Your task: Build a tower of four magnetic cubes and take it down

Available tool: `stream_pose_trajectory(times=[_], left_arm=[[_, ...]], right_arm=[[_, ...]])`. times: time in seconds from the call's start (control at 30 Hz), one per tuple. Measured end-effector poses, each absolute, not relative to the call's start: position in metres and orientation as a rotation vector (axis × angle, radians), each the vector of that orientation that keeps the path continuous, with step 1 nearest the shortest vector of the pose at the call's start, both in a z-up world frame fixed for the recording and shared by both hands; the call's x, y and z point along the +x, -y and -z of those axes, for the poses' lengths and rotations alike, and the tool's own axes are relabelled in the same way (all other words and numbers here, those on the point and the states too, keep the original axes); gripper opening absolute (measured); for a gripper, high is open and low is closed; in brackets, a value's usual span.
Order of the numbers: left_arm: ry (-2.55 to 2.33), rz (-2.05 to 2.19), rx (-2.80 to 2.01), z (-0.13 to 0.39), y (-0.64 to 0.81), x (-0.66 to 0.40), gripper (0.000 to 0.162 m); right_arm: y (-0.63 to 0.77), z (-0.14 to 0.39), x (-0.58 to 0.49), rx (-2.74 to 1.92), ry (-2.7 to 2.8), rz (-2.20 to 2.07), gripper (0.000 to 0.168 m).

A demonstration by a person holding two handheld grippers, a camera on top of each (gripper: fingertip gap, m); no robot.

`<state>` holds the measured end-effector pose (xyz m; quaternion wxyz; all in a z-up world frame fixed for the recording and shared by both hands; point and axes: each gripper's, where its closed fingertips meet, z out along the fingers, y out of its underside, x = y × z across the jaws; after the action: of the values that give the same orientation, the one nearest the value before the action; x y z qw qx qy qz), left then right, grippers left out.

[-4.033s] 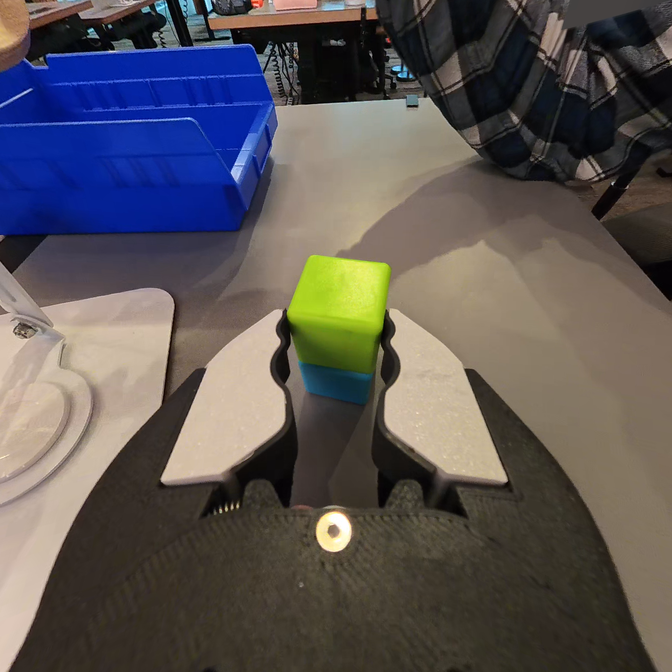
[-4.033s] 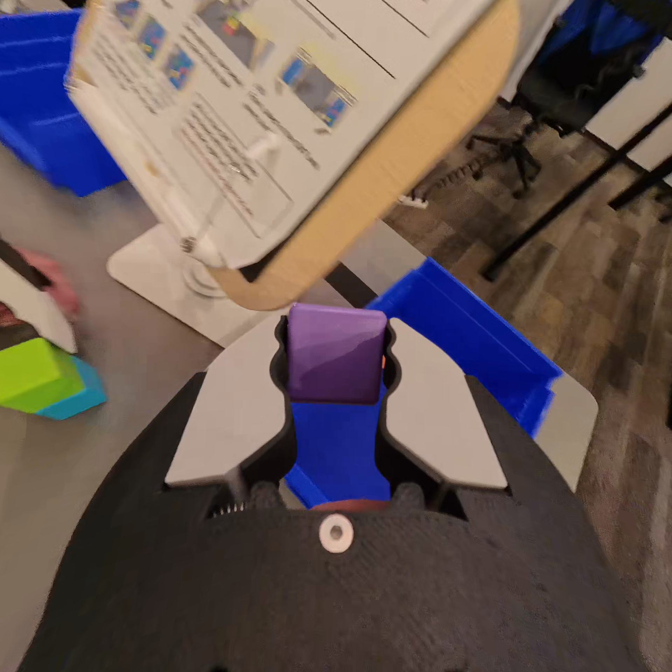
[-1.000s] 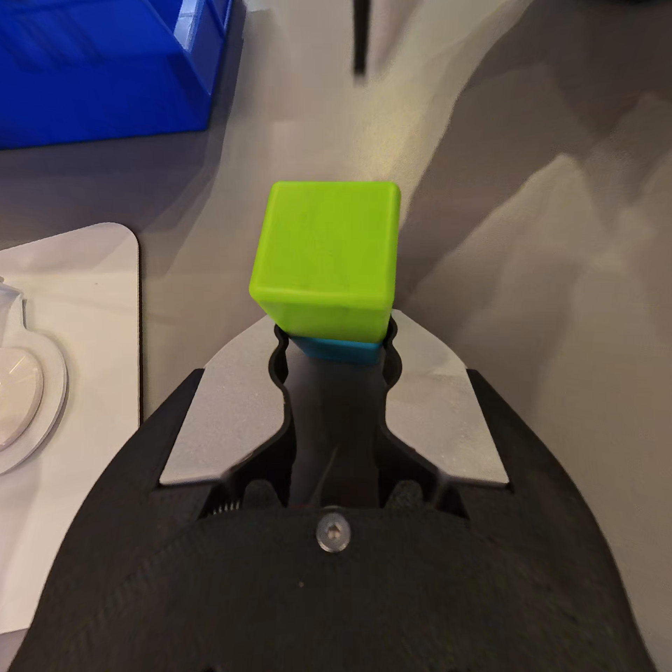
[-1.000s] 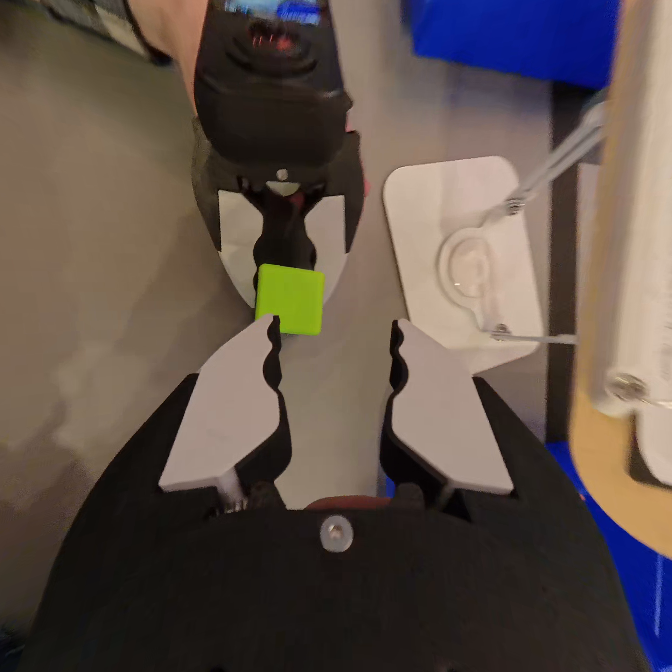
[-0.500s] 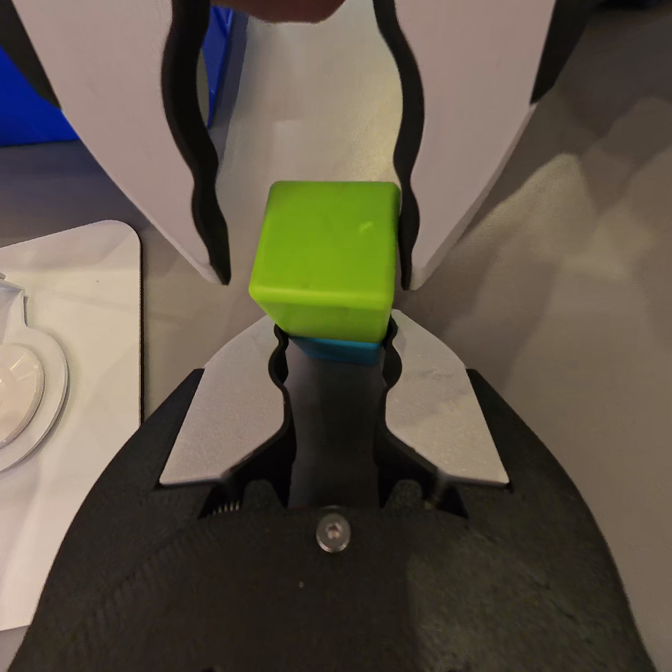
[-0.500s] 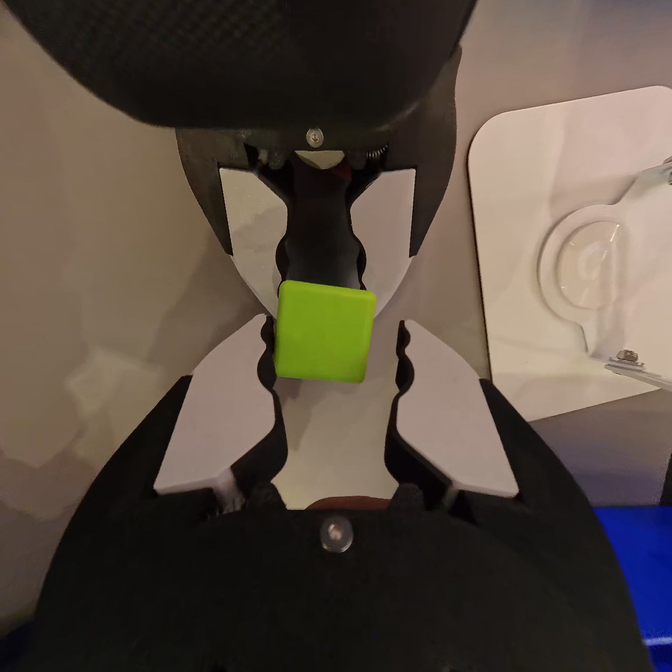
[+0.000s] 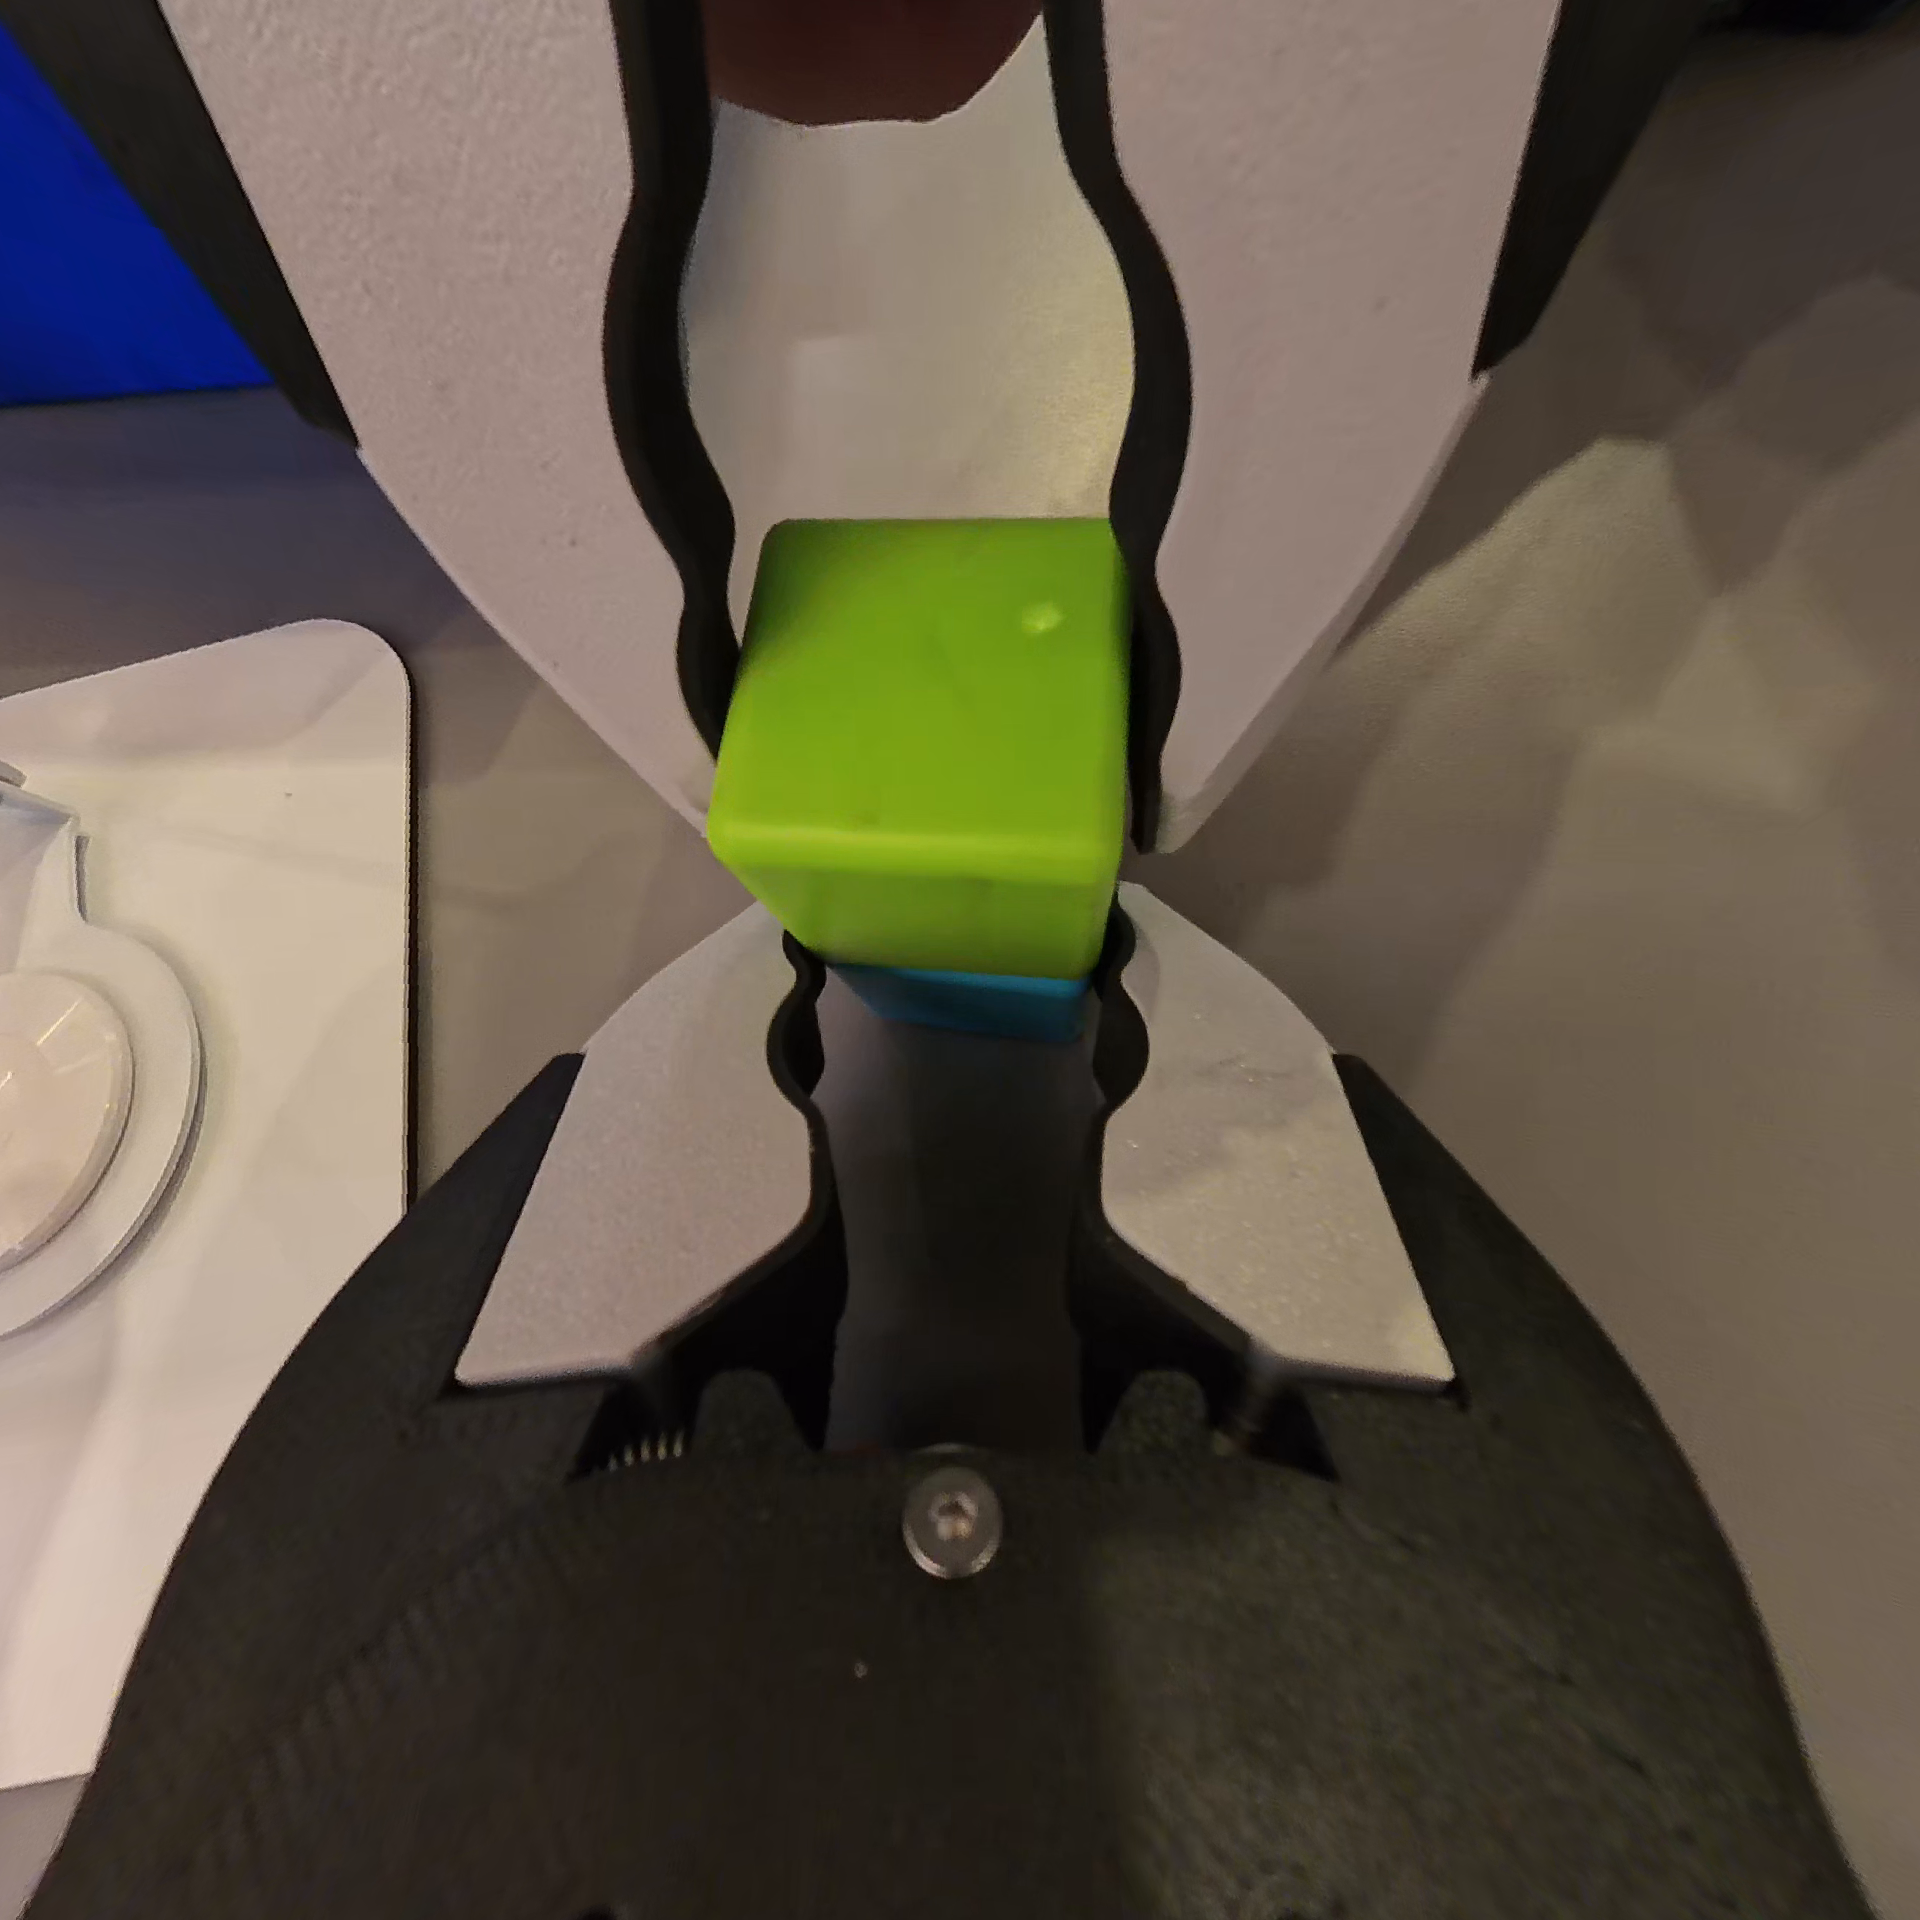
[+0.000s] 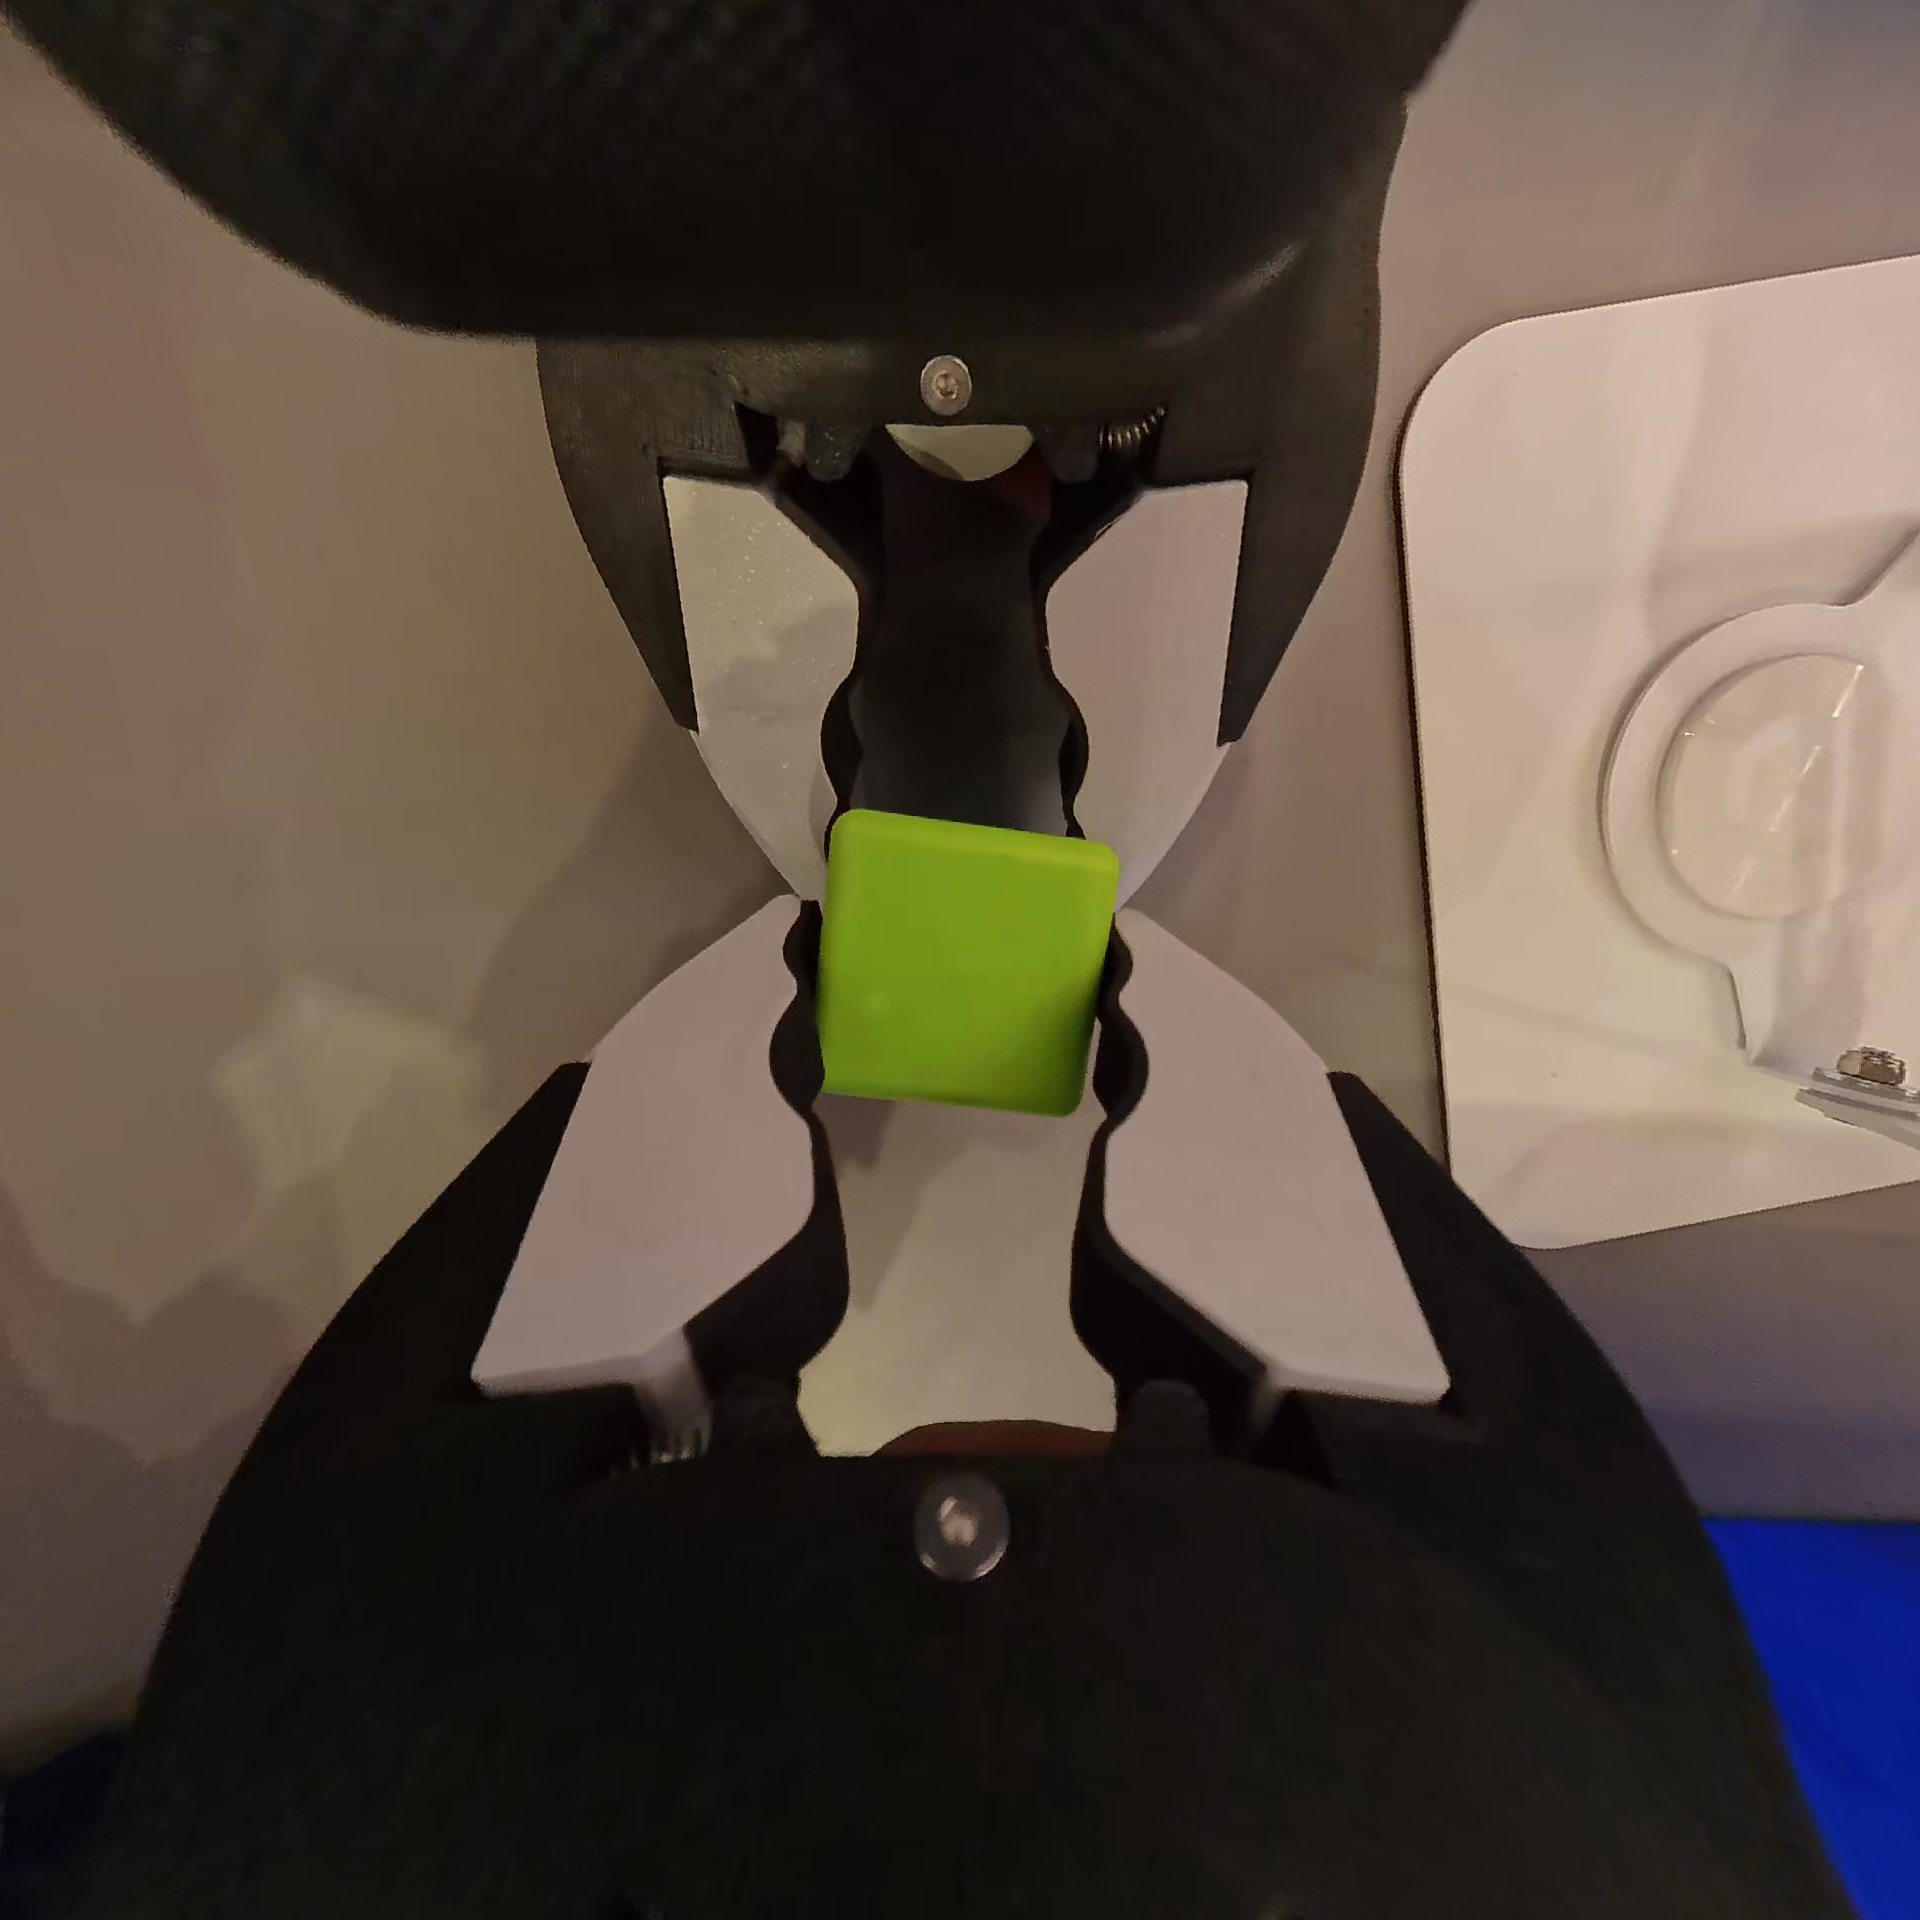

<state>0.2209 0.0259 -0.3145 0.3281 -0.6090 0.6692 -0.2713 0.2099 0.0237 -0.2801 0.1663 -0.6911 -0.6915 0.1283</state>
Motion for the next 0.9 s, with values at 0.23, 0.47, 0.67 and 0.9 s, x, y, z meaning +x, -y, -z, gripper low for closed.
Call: stream_pose_trajectory(times=[0.23,0.47,0.67,0.9], left_arm=[[-1.752,0.710,-1.591,0.314,-0.026,0.221,0.050],[-1.754,0.712,-1.592,0.314,-0.025,0.221,0.049],[-1.754,0.714,-1.594,0.314,-0.025,0.221,0.049],[-1.754,0.716,-1.596,0.314,-0.025,0.221,0.049]], right_arm=[[-0.025,0.272,0.208,-1.968,1.928,-0.447,0.051],[-0.057,0.209,0.228,-1.914,1.641,-0.453,0.050],[-0.105,0.146,0.290,-1.874,1.308,-0.238,0.051],[-0.153,0.141,0.385,-2.007,1.046,0.025,0.051]])
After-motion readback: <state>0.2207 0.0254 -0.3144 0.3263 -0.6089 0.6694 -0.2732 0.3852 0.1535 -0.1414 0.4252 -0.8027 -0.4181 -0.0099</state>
